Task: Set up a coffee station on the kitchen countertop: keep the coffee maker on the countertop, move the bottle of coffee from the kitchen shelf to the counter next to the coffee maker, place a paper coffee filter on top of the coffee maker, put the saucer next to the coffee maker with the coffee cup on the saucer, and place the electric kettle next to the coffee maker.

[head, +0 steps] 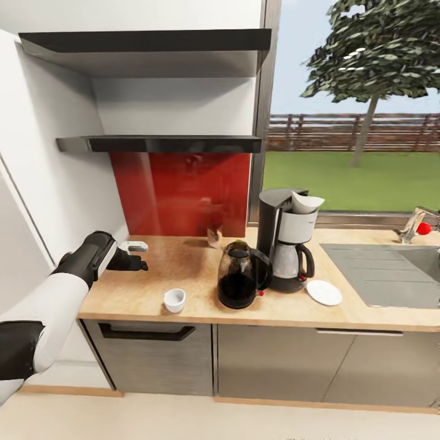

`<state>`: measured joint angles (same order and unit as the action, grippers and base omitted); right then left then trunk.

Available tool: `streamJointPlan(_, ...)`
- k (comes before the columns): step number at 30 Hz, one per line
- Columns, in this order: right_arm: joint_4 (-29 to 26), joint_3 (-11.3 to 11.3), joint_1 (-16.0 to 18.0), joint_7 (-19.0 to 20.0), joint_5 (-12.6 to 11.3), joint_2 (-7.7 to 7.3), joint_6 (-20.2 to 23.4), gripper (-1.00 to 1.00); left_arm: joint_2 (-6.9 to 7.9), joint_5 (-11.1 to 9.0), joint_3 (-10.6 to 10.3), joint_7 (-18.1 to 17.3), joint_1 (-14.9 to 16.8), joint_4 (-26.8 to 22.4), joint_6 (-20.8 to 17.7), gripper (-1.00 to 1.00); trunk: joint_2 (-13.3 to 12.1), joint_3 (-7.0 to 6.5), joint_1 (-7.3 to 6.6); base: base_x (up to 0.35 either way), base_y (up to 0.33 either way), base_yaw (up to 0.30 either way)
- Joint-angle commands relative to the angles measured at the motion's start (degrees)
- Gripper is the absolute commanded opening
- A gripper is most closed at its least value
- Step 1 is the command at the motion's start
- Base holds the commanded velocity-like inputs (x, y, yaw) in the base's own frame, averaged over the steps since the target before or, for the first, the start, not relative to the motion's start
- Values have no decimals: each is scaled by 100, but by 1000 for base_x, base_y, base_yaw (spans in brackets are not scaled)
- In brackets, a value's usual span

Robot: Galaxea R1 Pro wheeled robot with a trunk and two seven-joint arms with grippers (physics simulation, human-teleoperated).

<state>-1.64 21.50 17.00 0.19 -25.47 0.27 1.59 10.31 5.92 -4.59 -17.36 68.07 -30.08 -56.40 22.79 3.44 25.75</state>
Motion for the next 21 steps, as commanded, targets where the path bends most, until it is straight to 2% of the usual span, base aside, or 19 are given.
streamJointPlan(1,-3,48,5,4,-57,0,18,100,5,58,-27,-57,4,-7,-11,100,13,13,4,4,0,-208)
streamJointPlan(6,-3,48,5,7,-59,-1,17,100,-8,58,-25,-57,1,-7,-11,100,13,13,4,2,0,-178)
streamJointPlan(17,-3,53,5,-5,-55,-1,17,100,-44,53,-3,-57,-3,-5,-15,100,13,13,4,0,0,-23)
streamJointPlan(21,-3,56,5,3,-50,-1,17,100,-46,50,1,-57,-4,0,-17,100,13,10,4,0,0,-132)
